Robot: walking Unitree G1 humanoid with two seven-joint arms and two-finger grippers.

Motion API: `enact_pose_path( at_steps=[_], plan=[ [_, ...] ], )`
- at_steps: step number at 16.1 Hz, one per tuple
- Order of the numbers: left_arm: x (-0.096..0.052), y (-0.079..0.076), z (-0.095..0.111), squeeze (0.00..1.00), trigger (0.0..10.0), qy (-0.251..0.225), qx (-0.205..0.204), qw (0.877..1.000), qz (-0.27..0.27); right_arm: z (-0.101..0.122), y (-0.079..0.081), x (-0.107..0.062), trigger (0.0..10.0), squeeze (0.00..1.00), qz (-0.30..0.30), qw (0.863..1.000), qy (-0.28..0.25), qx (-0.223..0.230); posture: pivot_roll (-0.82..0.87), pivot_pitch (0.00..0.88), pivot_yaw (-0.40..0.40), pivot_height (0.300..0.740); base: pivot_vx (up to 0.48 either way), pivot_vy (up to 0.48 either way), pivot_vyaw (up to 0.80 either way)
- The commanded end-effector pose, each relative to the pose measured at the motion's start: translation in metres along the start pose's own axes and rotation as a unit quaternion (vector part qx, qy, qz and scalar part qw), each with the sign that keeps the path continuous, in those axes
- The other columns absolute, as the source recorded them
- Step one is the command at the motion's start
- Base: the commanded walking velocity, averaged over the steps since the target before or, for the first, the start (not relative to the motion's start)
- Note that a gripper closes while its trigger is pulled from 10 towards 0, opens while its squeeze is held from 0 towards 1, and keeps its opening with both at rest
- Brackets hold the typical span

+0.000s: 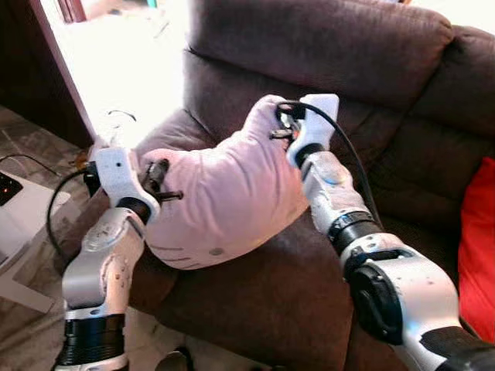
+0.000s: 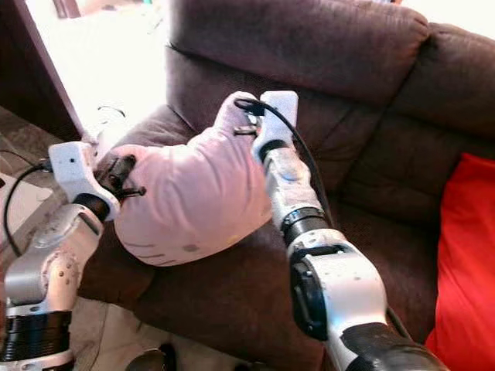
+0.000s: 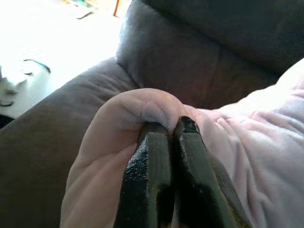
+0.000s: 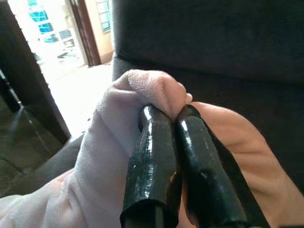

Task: Move the pillow to the sofa from floor

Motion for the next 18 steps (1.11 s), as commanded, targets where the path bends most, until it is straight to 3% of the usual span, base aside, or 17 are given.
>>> enact_pose_path(
  at_steps=[1,5,8,9,11,13,15,18],
  plan=[
    [-0.003,-0.019,0.017,0.00,10.0,-0.035,0.004,0.999,-0.036,-0.004,0.019,0.001,10.0,0.00,0.040,0.999,0.006,-0.002,0.20,0.195,-0.152,0.740,0.000,0.000,0.00],
    [-0.007,-0.030,0.026,0.00,10.0,-0.050,-0.037,0.996,-0.058,-0.007,0.033,0.000,10.0,0.00,0.073,0.997,-0.006,0.015,0.21,0.194,-0.154,0.740,0.000,0.000,0.00],
    [-0.007,-0.037,0.017,0.00,10.0,-0.021,-0.014,0.997,-0.076,-0.013,0.039,-0.001,10.0,0.00,0.079,0.997,0.007,0.013,0.21,0.181,-0.151,0.740,0.000,0.000,0.00],
    [-0.007,-0.033,0.007,0.00,10.0,0.002,0.003,0.998,-0.063,-0.021,0.043,-0.003,10.0,0.00,0.085,0.996,0.019,0.017,0.21,0.179,-0.149,0.740,0.000,0.000,0.00],
    [-0.006,-0.021,0.002,0.00,10.0,0.013,-0.007,1.000,-0.020,-0.026,0.057,-0.006,10.0,0.00,0.112,0.993,0.015,0.031,0.22,0.178,-0.148,0.740,0.000,0.000,0.00],
    [-0.006,-0.024,0.007,0.00,10.0,0.004,-0.018,0.999,-0.033,-0.017,0.070,-0.004,10.0,0.00,0.140,0.989,-0.010,0.044,0.22,0.178,-0.148,0.740,0.000,0.000,0.00],
    [-0.009,-0.041,0.013,0.00,10.0,-0.006,-0.022,0.995,-0.097,-0.004,0.084,-0.002,10.0,0.00,0.168,0.984,-0.036,0.051,0.21,0.182,-0.150,0.740,0.000,0.000,0.00],
    [-0.019,-0.062,0.012,0.00,10.0,0.002,-0.015,0.983,-0.180,-0.003,0.086,-0.002,10.0,0.00,0.169,0.984,-0.036,0.053,0.22,0.185,-0.153,0.740,0.000,0.000,0.00]
  ],
)
Point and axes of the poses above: a point about 5 cm out from each wrist's last joint towards the gripper, its own x axis pointing out of the wrist towards the gripper, its own z axis along the axis of the wrist's last joint, y = z × x, the point moved 1 cm from there along x, pointing out of the wrist towards the gripper, and after that the axes turned 1 degree about -x, right-handed, at the moved point
